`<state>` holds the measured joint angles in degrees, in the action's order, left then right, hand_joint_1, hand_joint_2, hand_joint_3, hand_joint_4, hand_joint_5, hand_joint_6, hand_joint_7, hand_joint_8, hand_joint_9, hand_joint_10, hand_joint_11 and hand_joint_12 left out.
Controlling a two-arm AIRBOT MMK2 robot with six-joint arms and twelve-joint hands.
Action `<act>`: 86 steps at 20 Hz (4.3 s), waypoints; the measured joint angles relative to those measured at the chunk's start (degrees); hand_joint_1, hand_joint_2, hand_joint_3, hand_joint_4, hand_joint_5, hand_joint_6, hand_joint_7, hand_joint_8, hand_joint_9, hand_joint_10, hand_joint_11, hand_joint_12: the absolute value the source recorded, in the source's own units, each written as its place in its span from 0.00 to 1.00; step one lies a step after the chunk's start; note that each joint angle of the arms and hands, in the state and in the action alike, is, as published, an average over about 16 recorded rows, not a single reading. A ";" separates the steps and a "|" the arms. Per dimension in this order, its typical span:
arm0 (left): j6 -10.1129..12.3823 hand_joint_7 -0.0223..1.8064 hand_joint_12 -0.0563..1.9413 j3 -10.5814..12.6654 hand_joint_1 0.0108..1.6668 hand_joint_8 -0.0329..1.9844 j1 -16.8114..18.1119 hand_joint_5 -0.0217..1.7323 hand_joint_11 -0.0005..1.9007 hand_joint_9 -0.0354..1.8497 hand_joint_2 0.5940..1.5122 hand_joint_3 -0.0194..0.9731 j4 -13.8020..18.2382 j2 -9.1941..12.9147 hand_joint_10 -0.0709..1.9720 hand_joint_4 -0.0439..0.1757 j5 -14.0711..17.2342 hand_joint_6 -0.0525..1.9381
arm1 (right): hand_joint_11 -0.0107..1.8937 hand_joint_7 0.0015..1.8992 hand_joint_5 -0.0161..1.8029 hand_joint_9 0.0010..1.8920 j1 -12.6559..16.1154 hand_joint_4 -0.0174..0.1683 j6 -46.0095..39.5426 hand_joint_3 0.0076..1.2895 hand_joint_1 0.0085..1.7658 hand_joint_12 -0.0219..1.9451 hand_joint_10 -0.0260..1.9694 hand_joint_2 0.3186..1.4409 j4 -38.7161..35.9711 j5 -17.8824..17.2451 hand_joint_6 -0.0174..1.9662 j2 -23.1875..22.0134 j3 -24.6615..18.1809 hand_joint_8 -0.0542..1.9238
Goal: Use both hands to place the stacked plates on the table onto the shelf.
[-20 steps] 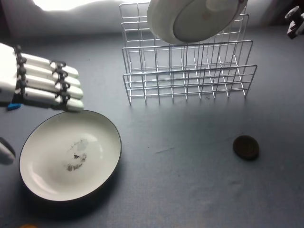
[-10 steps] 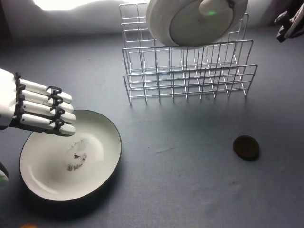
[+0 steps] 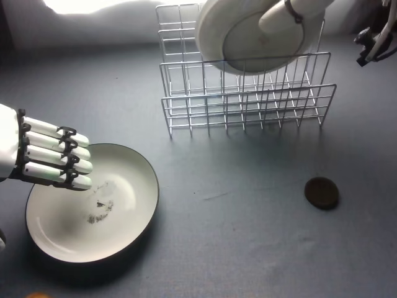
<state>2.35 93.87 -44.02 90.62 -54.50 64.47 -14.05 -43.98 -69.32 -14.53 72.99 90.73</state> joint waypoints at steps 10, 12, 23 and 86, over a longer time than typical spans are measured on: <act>-1.20 0.02 0.02 1.39 0.01 0.02 -1.93 0.02 0.01 0.03 0.55 0.03 -0.15 -0.66 0.04 0.21 -0.08 0.04 | 0.50 0.57 0.55 0.69 -2.13 0.08 1.28 0.00 0.68 0.56 0.02 0.59 1.53 0.85 0.45 1.23 1.30 0.39; -1.28 0.02 0.02 1.77 0.01 0.02 -2.10 0.02 0.01 0.03 0.56 0.03 -0.13 -0.76 0.04 0.21 0.02 0.04 | 0.49 0.57 0.55 0.69 -2.44 0.09 1.43 0.00 0.68 0.57 0.02 0.59 1.71 0.87 0.46 1.44 1.47 0.37; -1.46 0.02 0.02 3.24 0.01 0.02 -2.67 0.02 0.01 0.03 0.56 0.03 -0.15 -0.98 0.04 0.21 1.07 0.04 | 0.47 0.57 0.52 0.62 -4.10 0.07 2.52 0.00 0.65 0.57 0.02 0.62 3.22 -0.08 0.34 1.91 1.67 0.17; -3.17 0.02 0.03 6.03 0.01 0.02 -6.77 0.02 0.01 0.01 0.56 0.03 -1.43 -2.28 0.03 0.21 -0.64 0.04 | 0.01 0.02 0.03 0.02 2.20 0.08 11.35 0.00 0.63 0.88 0.76 0.57 2.35 -2.17 0.57 -2.78 -4.05 0.70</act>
<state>-0.82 99.90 -50.79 89.19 -56.78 63.83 -11.85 -32.63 -66.97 -16.70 70.22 86.68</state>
